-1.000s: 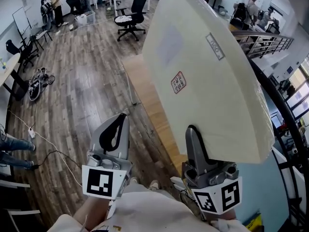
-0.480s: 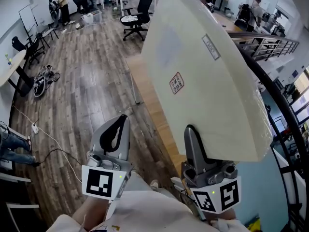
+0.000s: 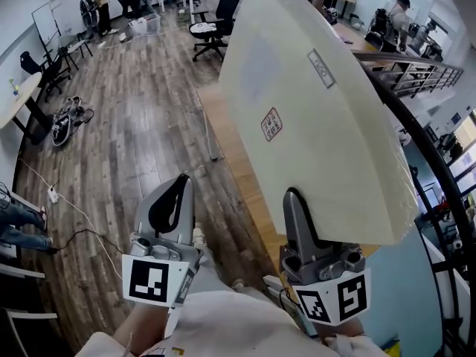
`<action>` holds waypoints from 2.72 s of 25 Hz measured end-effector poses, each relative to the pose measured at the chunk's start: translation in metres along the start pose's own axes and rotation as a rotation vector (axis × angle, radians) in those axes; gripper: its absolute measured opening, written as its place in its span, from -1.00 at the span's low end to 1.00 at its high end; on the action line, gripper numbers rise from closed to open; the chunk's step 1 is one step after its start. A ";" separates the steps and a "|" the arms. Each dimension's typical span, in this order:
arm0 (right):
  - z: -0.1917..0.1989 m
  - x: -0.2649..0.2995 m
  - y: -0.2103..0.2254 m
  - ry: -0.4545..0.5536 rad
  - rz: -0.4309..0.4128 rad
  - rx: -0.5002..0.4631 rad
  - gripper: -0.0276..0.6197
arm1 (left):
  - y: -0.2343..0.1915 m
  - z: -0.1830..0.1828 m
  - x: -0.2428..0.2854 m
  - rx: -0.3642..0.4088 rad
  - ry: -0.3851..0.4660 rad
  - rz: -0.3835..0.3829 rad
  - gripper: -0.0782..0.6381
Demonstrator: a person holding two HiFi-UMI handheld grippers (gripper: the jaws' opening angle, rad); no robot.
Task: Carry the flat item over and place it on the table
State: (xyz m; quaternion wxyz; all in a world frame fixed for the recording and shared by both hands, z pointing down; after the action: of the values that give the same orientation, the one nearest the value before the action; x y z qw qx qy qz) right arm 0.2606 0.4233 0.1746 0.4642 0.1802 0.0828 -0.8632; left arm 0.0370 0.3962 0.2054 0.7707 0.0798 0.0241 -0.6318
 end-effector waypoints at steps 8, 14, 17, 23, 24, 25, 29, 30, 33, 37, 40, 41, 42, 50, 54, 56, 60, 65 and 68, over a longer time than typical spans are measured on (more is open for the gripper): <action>0.028 0.058 0.004 0.016 0.030 -0.012 -0.04 | -0.054 0.024 0.040 -0.028 0.002 -0.028 -0.77; 0.061 0.123 0.006 -0.016 0.026 -0.036 -0.04 | -0.099 0.043 0.099 -0.047 -0.001 -0.018 -0.77; 0.076 0.163 0.013 -0.026 0.031 -0.036 -0.04 | -0.122 0.048 0.135 -0.047 -0.002 -0.008 -0.77; 0.115 0.244 0.016 -0.037 0.041 -0.043 -0.04 | -0.183 0.074 0.202 -0.071 -0.019 -0.006 -0.77; 0.120 0.257 0.016 -0.039 0.043 -0.043 -0.04 | -0.193 0.077 0.213 -0.076 -0.026 -0.010 -0.77; 0.123 0.270 0.018 -0.042 0.044 -0.043 -0.04 | -0.201 0.079 0.226 -0.078 -0.032 -0.011 -0.77; 0.136 0.324 0.030 -0.061 0.056 -0.044 -0.04 | -0.229 0.084 0.280 -0.071 -0.042 0.019 -0.77; 0.139 0.337 0.032 -0.065 0.061 -0.043 -0.04 | -0.236 0.085 0.292 -0.070 -0.047 0.024 -0.77; 0.151 0.373 0.037 -0.079 0.069 -0.039 -0.04 | -0.260 0.088 0.324 -0.069 -0.058 0.037 -0.77; 0.166 0.411 0.036 -0.093 0.069 -0.045 -0.04 | -0.287 0.093 0.353 -0.068 -0.063 0.054 -0.77; 0.176 0.436 0.035 -0.103 0.072 -0.046 -0.04 | -0.305 0.096 0.373 -0.068 -0.066 0.065 -0.77; 0.179 0.444 0.035 -0.106 0.074 -0.046 -0.04 | -0.311 0.097 0.380 -0.068 -0.067 0.069 -0.77; 0.182 0.452 0.035 -0.111 0.077 -0.046 -0.04 | -0.316 0.097 0.387 -0.068 -0.069 0.073 -0.77; 0.212 0.493 0.039 -0.131 0.101 -0.032 -0.04 | -0.351 0.112 0.424 -0.059 -0.082 0.084 -0.77; 0.223 0.502 0.042 -0.147 0.107 -0.031 -0.04 | -0.357 0.122 0.433 -0.064 -0.091 0.085 -0.77; 0.226 0.505 0.046 -0.154 0.106 -0.030 -0.04 | -0.356 0.125 0.436 -0.067 -0.096 0.083 -0.77; 0.233 0.514 0.057 -0.173 0.098 -0.020 -0.04 | -0.355 0.129 0.446 -0.065 -0.115 0.072 -0.77; 0.236 0.520 0.083 -0.179 0.087 0.004 -0.04 | -0.342 0.133 0.465 -0.060 -0.135 0.058 -0.77; 0.245 0.521 0.096 -0.188 0.077 0.020 -0.04 | -0.336 0.140 0.475 -0.072 -0.142 0.038 -0.77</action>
State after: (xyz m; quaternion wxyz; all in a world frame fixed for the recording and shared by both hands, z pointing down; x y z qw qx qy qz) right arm 0.0205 -0.1082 0.2003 0.5008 0.1061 0.0230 -0.8587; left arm -0.2051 -0.1494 0.2473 0.7848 0.0076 -0.0096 -0.6196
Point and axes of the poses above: the fingertips, and each gripper's own axes: x forward along the fingers, y to its right, z out of its underside, the point moved 6 cm from there along -x, backward along the fingers, and after that the axes turned 10 degrees about -z, right-handed, at the moved point
